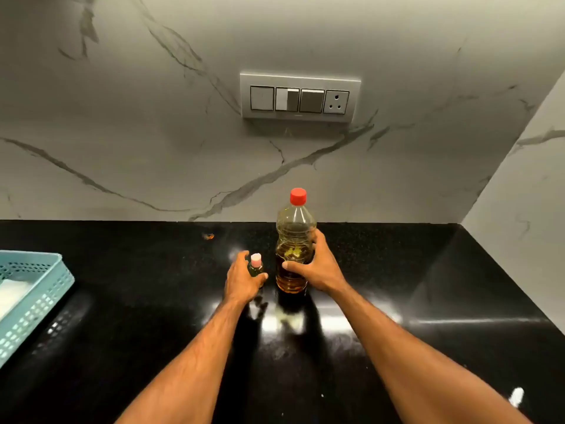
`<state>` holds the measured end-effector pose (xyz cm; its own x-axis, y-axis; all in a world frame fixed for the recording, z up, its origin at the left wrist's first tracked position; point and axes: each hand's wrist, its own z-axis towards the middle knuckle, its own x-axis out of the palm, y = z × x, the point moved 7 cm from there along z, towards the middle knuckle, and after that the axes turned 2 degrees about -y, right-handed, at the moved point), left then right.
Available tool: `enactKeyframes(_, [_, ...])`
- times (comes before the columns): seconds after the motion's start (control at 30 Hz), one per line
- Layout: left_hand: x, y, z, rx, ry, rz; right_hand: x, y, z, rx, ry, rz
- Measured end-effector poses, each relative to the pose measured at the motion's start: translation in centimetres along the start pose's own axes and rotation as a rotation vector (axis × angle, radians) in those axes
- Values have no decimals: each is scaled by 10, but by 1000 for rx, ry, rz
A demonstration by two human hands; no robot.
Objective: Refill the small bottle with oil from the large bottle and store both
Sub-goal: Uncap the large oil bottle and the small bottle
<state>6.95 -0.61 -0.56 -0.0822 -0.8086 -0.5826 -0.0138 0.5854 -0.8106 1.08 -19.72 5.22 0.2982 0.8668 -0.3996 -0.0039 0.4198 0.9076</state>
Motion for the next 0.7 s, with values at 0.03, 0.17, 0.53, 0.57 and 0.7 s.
enactKeyframes(0.03, [2, -2, 0, 14, -1, 12, 3, 0, 1, 2, 17, 21])
enactKeyframes(0.17, [9, -1, 1, 23, -42, 53, 12, -11, 4, 42, 28, 54])
enactKeyframes(0.53, [-13, 19, -99, 82, -18, -17, -14, -6, -61, -4, 26, -44])
enactKeyframes(0.57, [-15, 23, -110, 80, -9, -49, -18, -5, -74, -11, 37, -41])
enactKeyframes(0.7, [-29, 38, -145, 78, 17, -43, -30, -5, -122, -2, 66, -25])
